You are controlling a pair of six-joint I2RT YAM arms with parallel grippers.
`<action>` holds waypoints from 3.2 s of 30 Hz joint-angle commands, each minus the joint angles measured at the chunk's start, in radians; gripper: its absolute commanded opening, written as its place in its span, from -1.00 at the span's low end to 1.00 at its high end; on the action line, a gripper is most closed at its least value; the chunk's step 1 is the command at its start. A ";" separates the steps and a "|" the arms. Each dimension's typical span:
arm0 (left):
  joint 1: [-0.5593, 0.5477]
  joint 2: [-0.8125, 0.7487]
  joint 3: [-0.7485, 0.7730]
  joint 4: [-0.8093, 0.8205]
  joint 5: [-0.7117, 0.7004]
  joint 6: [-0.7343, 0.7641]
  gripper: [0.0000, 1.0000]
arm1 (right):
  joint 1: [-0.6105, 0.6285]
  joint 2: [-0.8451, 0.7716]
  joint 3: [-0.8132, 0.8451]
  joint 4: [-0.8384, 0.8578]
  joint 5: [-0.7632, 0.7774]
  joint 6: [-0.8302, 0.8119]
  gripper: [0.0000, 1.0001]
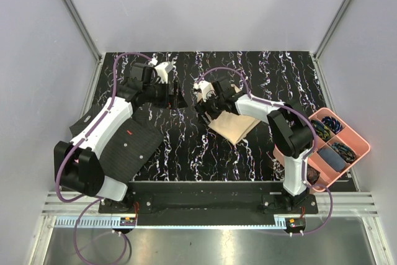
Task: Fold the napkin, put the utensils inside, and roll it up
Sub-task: Fold the napkin
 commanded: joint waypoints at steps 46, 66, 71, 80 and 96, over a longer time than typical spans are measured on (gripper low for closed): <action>0.005 0.001 -0.002 0.035 0.050 -0.015 0.81 | 0.003 -0.067 -0.013 0.040 0.374 0.066 -1.00; 0.005 0.010 -0.003 0.035 0.056 -0.018 0.81 | -0.009 -0.058 -0.013 0.040 0.443 0.119 -0.29; 0.005 0.014 -0.005 0.035 0.056 -0.018 0.81 | -0.052 -0.146 -0.059 0.033 0.451 0.173 0.28; 0.005 0.033 -0.008 0.038 0.058 -0.024 0.81 | -0.222 -0.232 -0.108 -0.053 0.497 0.342 0.62; 0.005 0.040 -0.009 0.038 0.060 -0.026 0.81 | -0.335 -0.183 -0.111 -0.132 0.585 0.434 0.59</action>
